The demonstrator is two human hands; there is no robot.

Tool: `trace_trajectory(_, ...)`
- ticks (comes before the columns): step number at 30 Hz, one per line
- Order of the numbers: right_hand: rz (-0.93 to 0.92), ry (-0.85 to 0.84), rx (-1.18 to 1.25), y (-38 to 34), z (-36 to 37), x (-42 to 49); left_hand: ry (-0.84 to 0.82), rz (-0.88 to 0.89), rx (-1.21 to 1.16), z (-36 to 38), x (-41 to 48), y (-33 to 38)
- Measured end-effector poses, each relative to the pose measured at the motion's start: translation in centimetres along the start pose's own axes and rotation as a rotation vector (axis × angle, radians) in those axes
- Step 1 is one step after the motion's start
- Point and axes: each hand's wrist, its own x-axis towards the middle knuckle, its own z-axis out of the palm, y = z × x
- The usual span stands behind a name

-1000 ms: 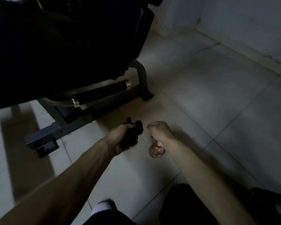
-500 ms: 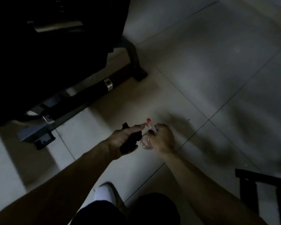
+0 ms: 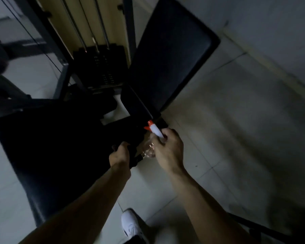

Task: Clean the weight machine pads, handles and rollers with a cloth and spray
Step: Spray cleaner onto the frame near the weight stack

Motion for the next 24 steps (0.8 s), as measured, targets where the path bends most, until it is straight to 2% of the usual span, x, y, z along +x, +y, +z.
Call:
trace_trajectory(4,-0.023,-0.104,0.122,-9.5,2.2,3.4,0.013,-0.019,-0.087,-2.2,0.9,8.8)
trace_trajectory(8,-0.035,-0.166,0.194,-13.9,5.3,6.1,-0.106,-0.022,-0.126,-3.4,4.3,13.3)
trace_trajectory(10,-0.065,-0.196,0.228,-15.6,7.5,7.6,-0.112,-0.036,-0.135,-3.7,7.3,14.5)
trace_trajectory(12,-0.09,-0.232,0.25,-16.5,8.9,8.8,-0.119,-0.047,-0.151,-3.8,8.6,15.2)
trace_trajectory(14,-0.084,-0.341,0.261,-16.8,11.2,11.4,-0.137,-0.035,-0.151,-3.2,10.9,16.2)
trace_trajectory(17,-0.1,-0.47,0.167,-16.6,14.5,17.2,-0.115,-0.039,-0.131,-1.2,15.8,17.6)
trace_trajectory(24,-0.171,-0.466,-0.003,-13.0,18.4,28.8,0.081,-0.085,0.088,5.3,17.9,23.5)
